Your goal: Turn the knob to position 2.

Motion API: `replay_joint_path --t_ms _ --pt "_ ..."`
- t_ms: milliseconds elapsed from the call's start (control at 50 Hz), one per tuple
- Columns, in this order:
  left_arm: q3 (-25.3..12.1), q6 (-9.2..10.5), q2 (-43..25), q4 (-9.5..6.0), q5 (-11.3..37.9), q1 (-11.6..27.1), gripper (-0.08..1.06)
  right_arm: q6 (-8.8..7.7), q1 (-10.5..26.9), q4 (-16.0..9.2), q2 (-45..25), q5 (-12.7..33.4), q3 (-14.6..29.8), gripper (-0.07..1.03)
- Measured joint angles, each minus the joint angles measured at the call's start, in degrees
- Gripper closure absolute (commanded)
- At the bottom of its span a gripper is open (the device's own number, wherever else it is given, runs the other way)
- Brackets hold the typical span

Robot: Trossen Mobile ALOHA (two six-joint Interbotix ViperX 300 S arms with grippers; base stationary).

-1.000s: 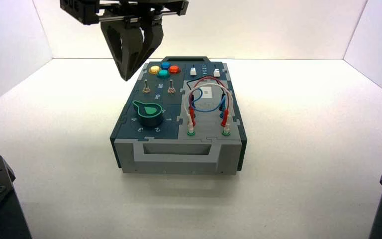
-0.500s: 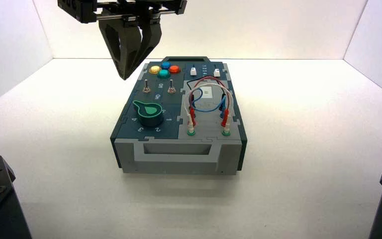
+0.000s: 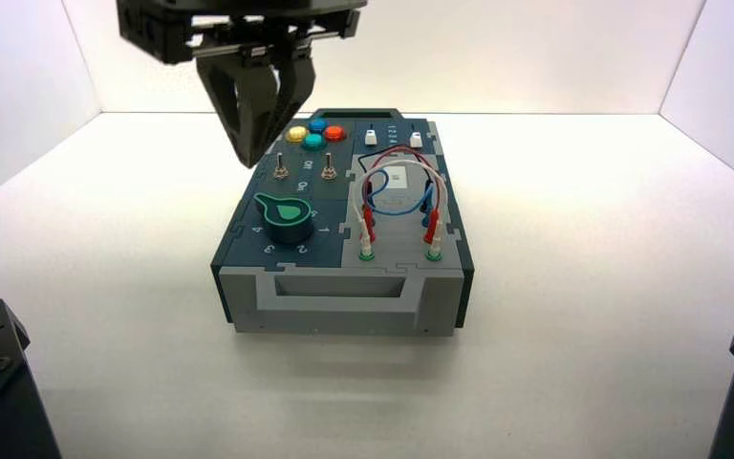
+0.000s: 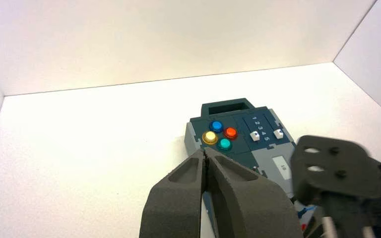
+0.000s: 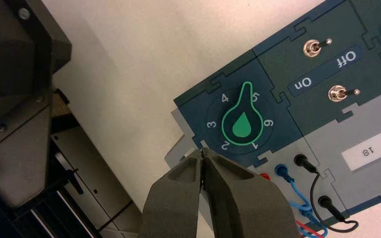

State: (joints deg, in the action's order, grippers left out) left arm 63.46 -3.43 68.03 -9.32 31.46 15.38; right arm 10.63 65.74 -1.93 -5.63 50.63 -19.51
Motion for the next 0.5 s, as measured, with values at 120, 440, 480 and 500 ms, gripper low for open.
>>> replay_joint_path --t_ms 120,440,480,500 --pt "0.0 0.09 0.09 -0.09 0.0 0.09 1.01 -0.09 0.0 -0.62 -2.81 2.02 2.72 0.98" --pt "0.0 0.09 2.37 0.0 0.0 0.09 1.01 -0.53 0.0 -1.67 -10.11 6.59 10.11 0.98" --pt "0.0 0.09 2.9 0.0 0.0 0.09 1.01 -0.53 -0.18 -1.76 -10.9 7.12 10.99 0.98" --pt "0.09 0.09 2.99 -0.09 -0.09 0.09 1.01 -0.53 -0.09 -1.76 -11.07 7.29 11.16 0.98"
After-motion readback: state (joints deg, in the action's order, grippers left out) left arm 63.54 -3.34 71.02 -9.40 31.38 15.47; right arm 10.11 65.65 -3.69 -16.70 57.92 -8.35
